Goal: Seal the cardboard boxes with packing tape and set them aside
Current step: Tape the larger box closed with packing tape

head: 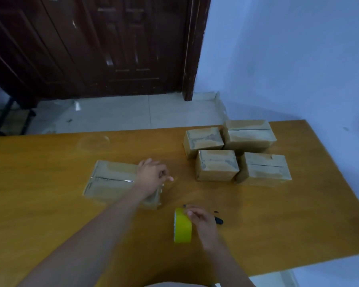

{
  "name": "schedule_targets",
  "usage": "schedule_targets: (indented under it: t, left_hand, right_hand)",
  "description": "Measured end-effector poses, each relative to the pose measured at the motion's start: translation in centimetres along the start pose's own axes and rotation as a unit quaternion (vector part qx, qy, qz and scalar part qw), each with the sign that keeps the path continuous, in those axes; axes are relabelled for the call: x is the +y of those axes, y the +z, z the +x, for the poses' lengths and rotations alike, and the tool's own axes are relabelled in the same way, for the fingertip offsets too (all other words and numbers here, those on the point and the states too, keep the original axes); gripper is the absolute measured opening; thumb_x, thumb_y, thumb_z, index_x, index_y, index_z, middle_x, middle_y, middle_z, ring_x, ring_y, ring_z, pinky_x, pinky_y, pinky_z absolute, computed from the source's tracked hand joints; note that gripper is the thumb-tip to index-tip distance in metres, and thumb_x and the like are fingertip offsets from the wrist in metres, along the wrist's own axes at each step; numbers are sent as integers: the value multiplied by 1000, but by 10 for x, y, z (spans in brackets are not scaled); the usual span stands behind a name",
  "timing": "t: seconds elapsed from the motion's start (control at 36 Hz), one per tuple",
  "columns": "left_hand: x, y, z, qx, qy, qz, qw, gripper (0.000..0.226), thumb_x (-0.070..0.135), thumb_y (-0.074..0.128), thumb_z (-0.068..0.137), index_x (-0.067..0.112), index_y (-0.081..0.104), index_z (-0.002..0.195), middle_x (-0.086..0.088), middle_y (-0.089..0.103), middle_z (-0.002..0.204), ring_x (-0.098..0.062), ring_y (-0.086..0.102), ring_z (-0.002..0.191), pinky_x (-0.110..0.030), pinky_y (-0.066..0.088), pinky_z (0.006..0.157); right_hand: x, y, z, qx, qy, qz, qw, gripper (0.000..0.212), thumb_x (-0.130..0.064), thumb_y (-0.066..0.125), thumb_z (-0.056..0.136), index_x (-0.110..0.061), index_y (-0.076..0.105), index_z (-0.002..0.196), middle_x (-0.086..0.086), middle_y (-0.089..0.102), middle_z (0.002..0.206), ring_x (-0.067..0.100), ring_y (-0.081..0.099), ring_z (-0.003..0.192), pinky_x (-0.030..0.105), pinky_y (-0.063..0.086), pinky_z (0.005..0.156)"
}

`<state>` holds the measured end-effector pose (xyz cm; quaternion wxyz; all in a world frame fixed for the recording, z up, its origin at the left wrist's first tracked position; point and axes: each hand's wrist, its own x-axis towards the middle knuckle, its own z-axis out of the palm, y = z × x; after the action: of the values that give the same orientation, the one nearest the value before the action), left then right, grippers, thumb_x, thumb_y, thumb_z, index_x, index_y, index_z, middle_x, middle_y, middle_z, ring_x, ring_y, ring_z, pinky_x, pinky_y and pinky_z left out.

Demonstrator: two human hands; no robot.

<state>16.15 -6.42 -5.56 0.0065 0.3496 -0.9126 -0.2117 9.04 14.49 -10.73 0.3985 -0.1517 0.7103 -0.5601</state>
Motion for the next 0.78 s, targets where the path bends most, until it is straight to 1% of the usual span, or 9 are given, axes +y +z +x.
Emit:
schedule_targets:
  t: [0.14, 0.22, 0.36, 0.44, 0.47, 0.53, 0.58, 0.67, 0.78]
  left_hand:
    - [7, 1, -1, -6, 12, 76, 997, 41, 47, 37, 98, 25, 71, 107, 0, 65, 106, -23, 50, 111, -30, 24, 97]
    - [12, 5, -2, -3, -7, 87, 996, 42, 45, 39, 98, 19, 72, 106, -7, 66, 105, -27, 51, 113, -31, 23, 103]
    - [10, 3, -8, 84, -113, 23, 990, 41, 39, 41, 99, 14, 74, 100, -9, 68, 103, -31, 56, 110, -36, 26, 105]
    - [3, -4, -16, 123, -123, -35, 984, 40, 38, 42, 99, 14, 63, 123, -8, 61, 126, -27, 45, 128, -42, 12, 113]
    - [1, -7, -20, 138, -99, -49, 984, 48, 45, 39, 98, 12, 62, 124, -8, 61, 127, -28, 44, 128, -46, 14, 113]
    - [-2, -12, -34, 157, -10, -71, 985, 64, 57, 30, 95, 7, 68, 110, -11, 66, 114, -33, 54, 114, -49, 34, 100]
    - [-10, -9, -50, 119, 76, -68, 988, 55, 53, 37, 92, 11, 72, 97, -9, 67, 108, -32, 58, 106, -48, 47, 91]
    - [-24, 5, -69, 38, 156, 52, 986, 39, 50, 47, 81, 22, 72, 90, -8, 60, 125, -35, 48, 125, -56, 43, 100]
    - [-29, 21, -77, 44, 175, 114, 977, 34, 48, 47, 83, 22, 68, 90, -9, 51, 138, -33, 33, 137, -57, 27, 109]
  right_hand:
    - [-8, 0, 7, -27, -19, -37, 999, 44, -5, 68, 83, -43, 72, 59, -7, 69, 93, 5, 62, 96, 33, 46, 91]
    - [-8, -3, 11, -45, -32, -60, 997, 48, -5, 68, 83, -47, 70, 60, -11, 67, 92, 12, 60, 100, 40, 46, 94]
    - [-18, -8, 14, -42, 6, -29, 999, 27, -4, 66, 84, -25, 72, 68, -2, 67, 97, 20, 60, 100, 37, 46, 91]
    - [-24, -9, 24, -34, 2, -27, 999, 29, -1, 66, 83, -24, 71, 66, -1, 67, 95, 17, 61, 95, 37, 45, 89]
    - [-26, -9, 28, -33, -6, -31, 999, 32, -2, 67, 83, -27, 71, 64, -4, 67, 96, 17, 61, 96, 38, 45, 90]
    - [-32, -9, 34, -32, -19, -47, 998, 35, -4, 67, 84, -34, 71, 65, -8, 66, 99, 18, 60, 102, 39, 45, 93]
    - [-36, -9, 37, -30, -27, -49, 998, 29, -5, 66, 85, -29, 71, 69, -4, 65, 102, 19, 58, 105, 38, 43, 93]
    - [-40, -8, 39, -24, -9, -20, 999, 21, -2, 65, 85, -18, 71, 74, -1, 64, 102, 19, 57, 103, 32, 42, 87]
    - [-42, -6, 38, -25, -2, -24, 999, 20, -2, 65, 85, -18, 71, 74, -2, 64, 104, 14, 57, 99, 31, 42, 85]
